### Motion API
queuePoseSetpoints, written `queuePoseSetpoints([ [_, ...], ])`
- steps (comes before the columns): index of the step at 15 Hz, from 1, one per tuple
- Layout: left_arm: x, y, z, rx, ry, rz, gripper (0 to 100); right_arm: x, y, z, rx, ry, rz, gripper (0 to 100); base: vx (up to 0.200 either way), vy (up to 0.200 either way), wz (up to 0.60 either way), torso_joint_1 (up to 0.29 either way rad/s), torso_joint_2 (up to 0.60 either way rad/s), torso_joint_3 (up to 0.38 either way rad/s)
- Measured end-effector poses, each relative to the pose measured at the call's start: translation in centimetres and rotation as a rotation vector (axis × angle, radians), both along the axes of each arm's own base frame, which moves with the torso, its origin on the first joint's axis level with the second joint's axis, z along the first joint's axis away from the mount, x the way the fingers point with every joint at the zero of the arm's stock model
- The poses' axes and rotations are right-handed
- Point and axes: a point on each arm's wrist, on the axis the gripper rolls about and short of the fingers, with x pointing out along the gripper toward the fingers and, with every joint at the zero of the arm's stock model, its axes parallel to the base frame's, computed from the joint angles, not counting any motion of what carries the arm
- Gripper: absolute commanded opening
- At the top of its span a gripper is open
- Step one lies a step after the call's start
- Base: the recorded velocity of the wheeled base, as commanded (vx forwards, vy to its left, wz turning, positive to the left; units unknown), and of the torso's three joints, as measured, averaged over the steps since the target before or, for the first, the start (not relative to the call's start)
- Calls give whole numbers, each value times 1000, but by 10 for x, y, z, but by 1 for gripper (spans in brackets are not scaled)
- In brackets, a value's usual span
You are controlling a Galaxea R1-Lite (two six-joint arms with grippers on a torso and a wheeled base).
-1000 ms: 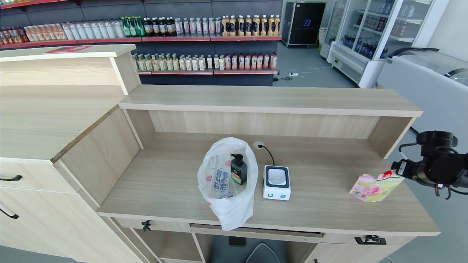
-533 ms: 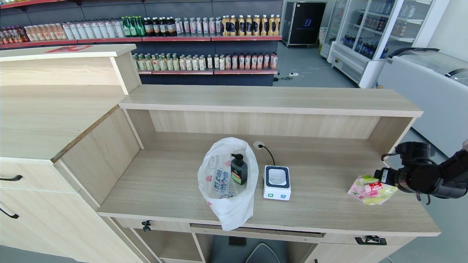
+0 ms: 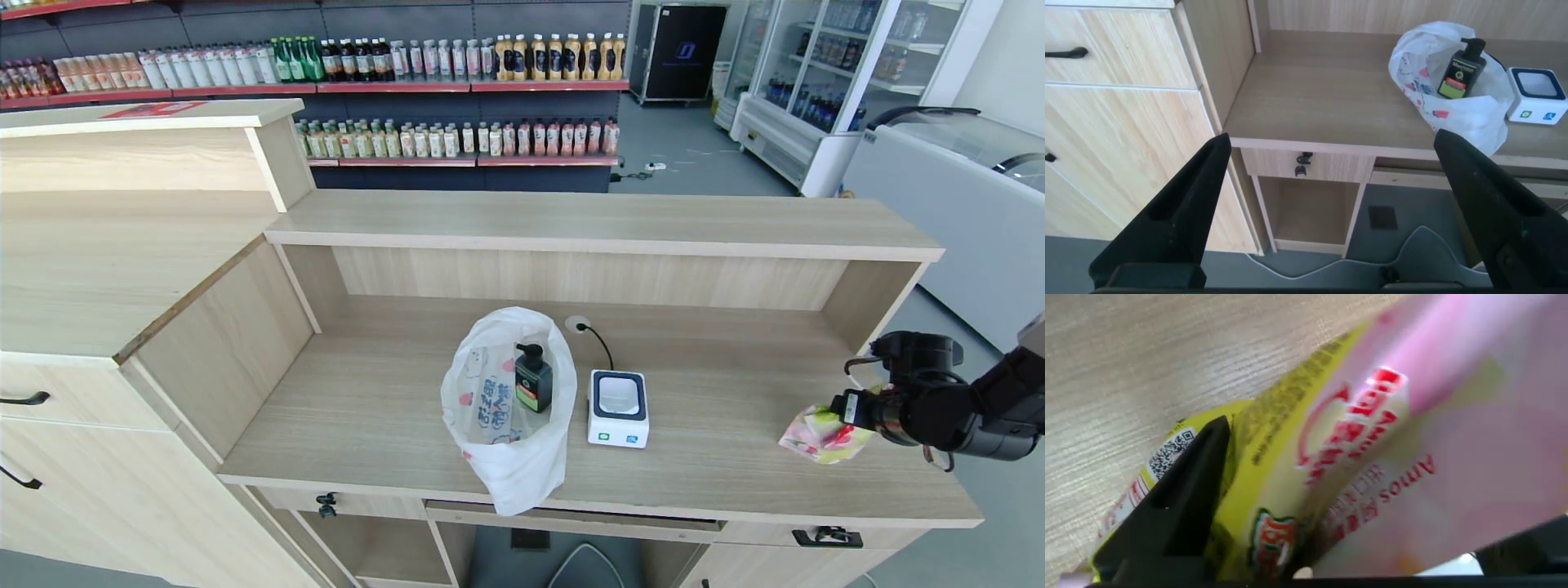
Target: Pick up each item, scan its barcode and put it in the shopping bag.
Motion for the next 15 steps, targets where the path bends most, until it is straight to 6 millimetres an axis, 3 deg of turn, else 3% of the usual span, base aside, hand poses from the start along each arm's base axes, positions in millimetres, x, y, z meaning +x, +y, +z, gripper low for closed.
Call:
queuePoseSetpoints([
  [7, 0, 0, 0, 0, 0, 0, 100, -19, 16, -10, -84, 74, 116, 0, 0, 0, 0, 0, 0, 0],
  [10, 0, 0, 0, 0, 0, 0, 100, -20, 23, -1, -87, 35, 141, 0, 0, 0, 0, 0, 0, 0],
  [12, 0, 0, 0, 0, 0, 0, 100, -20, 27, 28, -41, -89, 243, 0, 0, 0, 0, 0, 0, 0],
  [15, 0, 0, 0, 0, 0, 0, 100, -38, 36, 98, 128, -301, 564, 0, 0, 0, 0, 0, 0, 0],
])
